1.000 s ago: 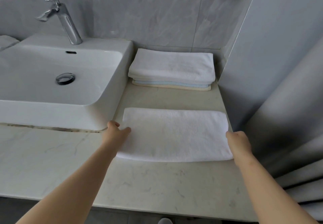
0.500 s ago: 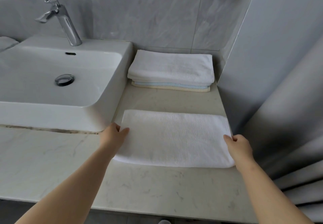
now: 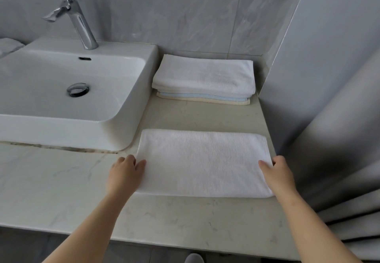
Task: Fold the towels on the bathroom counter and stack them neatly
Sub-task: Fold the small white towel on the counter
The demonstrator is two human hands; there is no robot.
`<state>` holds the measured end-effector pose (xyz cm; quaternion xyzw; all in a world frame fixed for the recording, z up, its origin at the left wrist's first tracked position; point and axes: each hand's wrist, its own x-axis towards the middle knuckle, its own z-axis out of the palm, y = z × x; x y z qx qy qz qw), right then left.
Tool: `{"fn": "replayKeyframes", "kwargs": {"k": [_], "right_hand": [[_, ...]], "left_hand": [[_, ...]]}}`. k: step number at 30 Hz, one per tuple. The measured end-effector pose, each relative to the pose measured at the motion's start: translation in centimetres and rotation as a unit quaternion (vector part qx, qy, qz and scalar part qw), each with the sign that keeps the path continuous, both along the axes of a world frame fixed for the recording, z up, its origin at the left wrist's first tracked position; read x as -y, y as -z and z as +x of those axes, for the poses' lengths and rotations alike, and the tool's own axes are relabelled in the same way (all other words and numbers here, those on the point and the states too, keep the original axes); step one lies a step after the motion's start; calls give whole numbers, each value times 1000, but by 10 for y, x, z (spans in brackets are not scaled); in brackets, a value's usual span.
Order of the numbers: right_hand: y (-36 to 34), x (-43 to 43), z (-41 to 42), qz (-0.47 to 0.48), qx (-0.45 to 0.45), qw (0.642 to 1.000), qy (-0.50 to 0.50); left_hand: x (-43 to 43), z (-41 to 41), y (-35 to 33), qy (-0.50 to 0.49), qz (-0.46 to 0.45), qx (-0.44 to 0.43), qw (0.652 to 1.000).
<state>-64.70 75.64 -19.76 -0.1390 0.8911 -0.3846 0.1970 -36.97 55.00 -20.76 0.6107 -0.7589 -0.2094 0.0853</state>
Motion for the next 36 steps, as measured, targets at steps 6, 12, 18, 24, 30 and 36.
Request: {"fn": "replayKeyframes", "kwargs": {"k": [6,12,18,24,30,36], "right_hand": [[1,-2,-3,-4,-13,1000,24],[-2,3,-6,40,33,999,-13],[-1,2,-7,33,66,997,-38],[-14,7,-6,-26,78,996,-38],[-39,22,-16,-78,26,996,-40],[-66,53,-46,-149,-23,988,-27]], "left_hand": [[6,-10,-13,-67,81,-85,991],[15,-20,-24,-91,223,-205,949],[20,-17,-24,-77,229,-222,945],[18,-26,-32,-39,154,-204,966],[32,-56,-61,14,41,-192,980],[68,-89,-93,24,-27,-189,981]]}}
